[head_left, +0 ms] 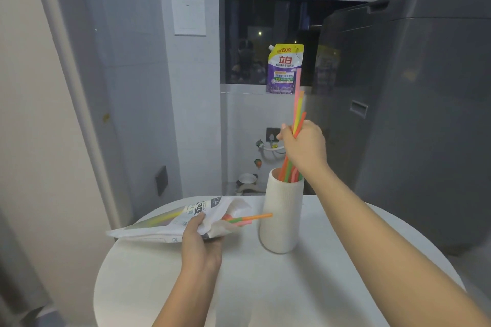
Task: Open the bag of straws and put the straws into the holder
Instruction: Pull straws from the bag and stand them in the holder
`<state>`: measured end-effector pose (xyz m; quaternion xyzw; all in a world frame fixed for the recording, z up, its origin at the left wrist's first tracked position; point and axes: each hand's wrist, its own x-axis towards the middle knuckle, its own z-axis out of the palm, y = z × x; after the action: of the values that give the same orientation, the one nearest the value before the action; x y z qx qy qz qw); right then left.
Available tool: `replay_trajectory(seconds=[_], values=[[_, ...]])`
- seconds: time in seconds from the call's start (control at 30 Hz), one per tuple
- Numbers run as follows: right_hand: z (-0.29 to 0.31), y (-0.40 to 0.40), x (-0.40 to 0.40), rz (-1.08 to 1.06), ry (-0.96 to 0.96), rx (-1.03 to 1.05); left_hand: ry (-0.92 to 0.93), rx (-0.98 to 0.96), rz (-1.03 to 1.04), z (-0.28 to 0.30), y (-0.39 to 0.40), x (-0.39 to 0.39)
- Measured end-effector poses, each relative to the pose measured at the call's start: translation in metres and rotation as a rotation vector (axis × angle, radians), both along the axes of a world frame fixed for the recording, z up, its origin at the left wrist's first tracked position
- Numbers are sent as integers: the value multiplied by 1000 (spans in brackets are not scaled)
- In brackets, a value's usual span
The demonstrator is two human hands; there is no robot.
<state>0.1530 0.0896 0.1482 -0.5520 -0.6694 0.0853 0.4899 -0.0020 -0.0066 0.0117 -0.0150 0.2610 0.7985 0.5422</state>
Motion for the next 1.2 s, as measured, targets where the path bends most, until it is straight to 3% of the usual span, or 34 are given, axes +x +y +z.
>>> replay_trajectory(seconds=[0.07,0.13,0.2,0.33,0.43,0.53,0.67,0.73,0.87,0.97,1.07,1.2], values=[[-6,2,2,-100,-183,27,-12,-8,9,0,0,0],[-11,4,5,-141,-242,6,0,-12,8,0,0,1],[-14,4,8,-103,-159,11,7,-12,4,0,0,2],[-11,-2,6,93,187,95,26,-28,-7,1,1,1],[-7,-9,5,141,213,198,24,-36,3,1,1,1],[-8,-12,3,61,152,239,14,-27,-1,1,0,1],[-13,-4,3,-71,-205,14,25,-19,-22,2,-1,1],[-15,1,6,-97,-268,-76,14,-20,-23,2,-1,1],[-15,-2,5,11,34,68,4,-24,-20,0,0,-1],[-18,-5,6,40,-275,182,-20,-18,-21,1,1,0],[-26,-4,8,109,-592,14,-31,-20,-16,0,1,0],[-30,-5,9,47,-641,42,4,-13,-23,1,0,-3]])
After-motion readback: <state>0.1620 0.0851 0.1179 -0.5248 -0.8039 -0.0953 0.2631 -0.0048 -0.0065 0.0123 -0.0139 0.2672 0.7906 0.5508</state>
